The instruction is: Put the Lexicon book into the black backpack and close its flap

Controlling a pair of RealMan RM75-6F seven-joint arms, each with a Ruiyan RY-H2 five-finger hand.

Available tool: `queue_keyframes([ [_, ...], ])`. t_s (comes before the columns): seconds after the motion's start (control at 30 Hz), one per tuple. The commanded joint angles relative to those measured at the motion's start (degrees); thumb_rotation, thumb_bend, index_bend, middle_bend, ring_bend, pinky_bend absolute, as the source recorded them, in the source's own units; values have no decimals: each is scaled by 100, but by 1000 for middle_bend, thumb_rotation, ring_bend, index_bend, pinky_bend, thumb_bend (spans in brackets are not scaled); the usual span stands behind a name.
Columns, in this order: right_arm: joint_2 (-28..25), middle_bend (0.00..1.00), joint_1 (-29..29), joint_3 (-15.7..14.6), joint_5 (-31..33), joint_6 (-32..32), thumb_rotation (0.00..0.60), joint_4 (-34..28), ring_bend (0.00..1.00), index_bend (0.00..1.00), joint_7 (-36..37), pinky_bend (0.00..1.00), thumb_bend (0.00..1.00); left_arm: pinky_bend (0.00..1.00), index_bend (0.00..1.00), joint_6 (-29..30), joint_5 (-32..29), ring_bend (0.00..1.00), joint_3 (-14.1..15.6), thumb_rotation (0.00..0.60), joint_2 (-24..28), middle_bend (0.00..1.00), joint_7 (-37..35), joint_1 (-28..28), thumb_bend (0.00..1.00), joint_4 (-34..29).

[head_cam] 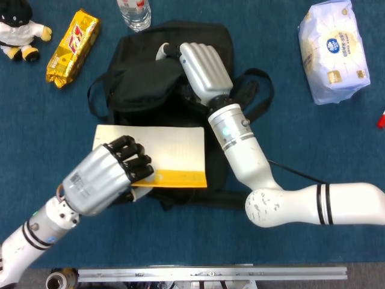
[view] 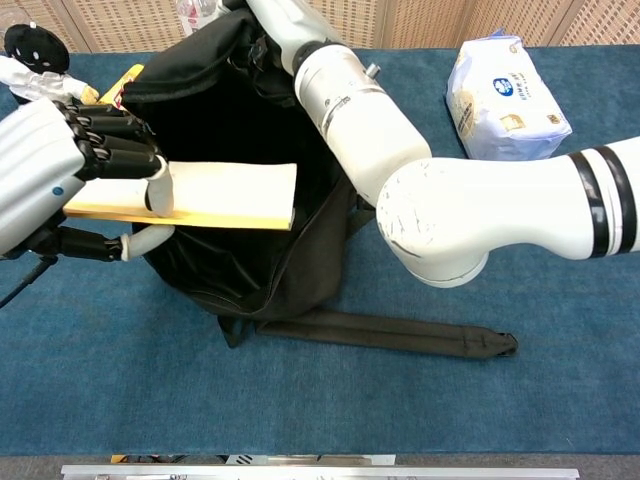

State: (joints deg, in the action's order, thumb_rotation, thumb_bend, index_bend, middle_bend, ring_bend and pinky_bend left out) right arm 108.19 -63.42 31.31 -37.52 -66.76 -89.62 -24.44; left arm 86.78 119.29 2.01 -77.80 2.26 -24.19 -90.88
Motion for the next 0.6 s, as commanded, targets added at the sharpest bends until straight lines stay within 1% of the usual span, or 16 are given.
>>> queue_keyframes([
  [0.03, 17, 600, -5, 13, 9, 10, 600, -14, 626, 587, 34, 891, 1000, 437, 694, -66, 32, 469, 8, 600, -129, 623, 62, -68, 318, 73],
  [0.23, 25, 600, 1, 14, 33, 47, 600, -78, 626, 587, 87, 891, 1000, 437, 695, -130, 11, 469, -55, 600, -319, 623, 68, -214, 318, 258],
  [0.33, 19, 600, 10, 40, 62, 88, 600, -133, 626, 587, 150, 891, 1000, 437, 694, -144, -60, 469, -90, 600, -425, 624, -44, -286, 317, 328],
  [0.47, 15, 600, 10, -2, 68, 122, 600, -165, 626, 587, 158, 891, 1000, 437, 695, -64, -105, 469, -184, 600, -559, 624, -98, -367, 318, 478],
  [0.6, 47, 600, 17, 23, 44, 117, 600, -123, 626, 587, 257, 891, 1000, 438, 696, 95, -168, 469, -266, 600, -567, 625, -143, -394, 317, 498],
])
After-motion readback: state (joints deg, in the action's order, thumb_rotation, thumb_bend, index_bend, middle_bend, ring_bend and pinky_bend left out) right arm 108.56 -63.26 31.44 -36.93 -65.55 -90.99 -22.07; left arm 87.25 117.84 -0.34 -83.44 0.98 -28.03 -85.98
